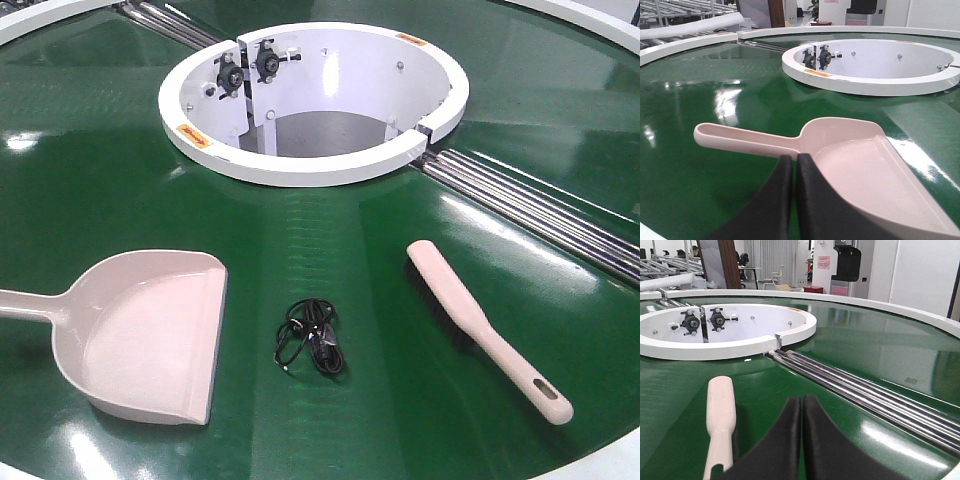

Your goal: Clean and inspect green conveyor with broom and dustpan

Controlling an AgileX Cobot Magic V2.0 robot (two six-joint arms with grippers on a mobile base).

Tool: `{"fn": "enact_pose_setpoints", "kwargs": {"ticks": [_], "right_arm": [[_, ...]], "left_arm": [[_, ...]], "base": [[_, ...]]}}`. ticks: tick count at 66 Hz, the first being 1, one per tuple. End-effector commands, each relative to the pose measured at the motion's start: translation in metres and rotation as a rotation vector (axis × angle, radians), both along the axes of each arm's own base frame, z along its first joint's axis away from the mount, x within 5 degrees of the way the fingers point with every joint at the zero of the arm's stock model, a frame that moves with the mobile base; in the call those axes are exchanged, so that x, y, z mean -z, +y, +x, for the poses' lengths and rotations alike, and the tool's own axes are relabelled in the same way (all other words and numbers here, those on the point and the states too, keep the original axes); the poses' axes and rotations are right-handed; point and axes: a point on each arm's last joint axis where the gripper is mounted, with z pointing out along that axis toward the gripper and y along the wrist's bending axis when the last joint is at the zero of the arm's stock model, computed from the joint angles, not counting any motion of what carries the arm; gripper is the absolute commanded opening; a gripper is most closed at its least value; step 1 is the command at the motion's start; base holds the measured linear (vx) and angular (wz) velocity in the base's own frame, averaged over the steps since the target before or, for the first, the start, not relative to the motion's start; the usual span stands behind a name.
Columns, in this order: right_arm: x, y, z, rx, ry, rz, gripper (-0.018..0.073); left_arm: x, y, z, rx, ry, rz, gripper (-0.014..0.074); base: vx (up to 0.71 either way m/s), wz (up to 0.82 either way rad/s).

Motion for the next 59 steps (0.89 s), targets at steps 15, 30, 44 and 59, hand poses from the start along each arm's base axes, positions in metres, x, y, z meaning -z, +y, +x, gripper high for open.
{"fn": "enact_pose_setpoints", "kwargs": {"ticks": [15,30,44,59], "right_arm": [[-0.0057,-0.0001,-0.0008,0.003,-0.077,-0.008,-0.0009],[-0.0057,-0.0001,-0.0008,0.003,-0.077,-0.008,-0.0009],[-0.0057,-0.0001,-0.0008,0.003,-0.077,-0.008,-0.0009],[-0.0057,-0.0001,-0.0008,0.003,-0.077,-0.008,-0.0009]], "left_arm": [[-0.0040,0.0001,-0.0002,-0.003,-0.076,-0.013,-0.0006],[-0.0040,0.0001,-0.0002,-0.003,-0.076,-0.013,-0.0006],[-0.0040,0.0001,-0.0002,-0.003,-0.076,-0.013,-0.0006],[-0.0040,0.0001,-0.0002,-0.003,-0.076,-0.013,-0.0006]], "base": [[0.00,0.00],[0.00,0.00],[0.00,0.00],[0.00,0.00]]}}
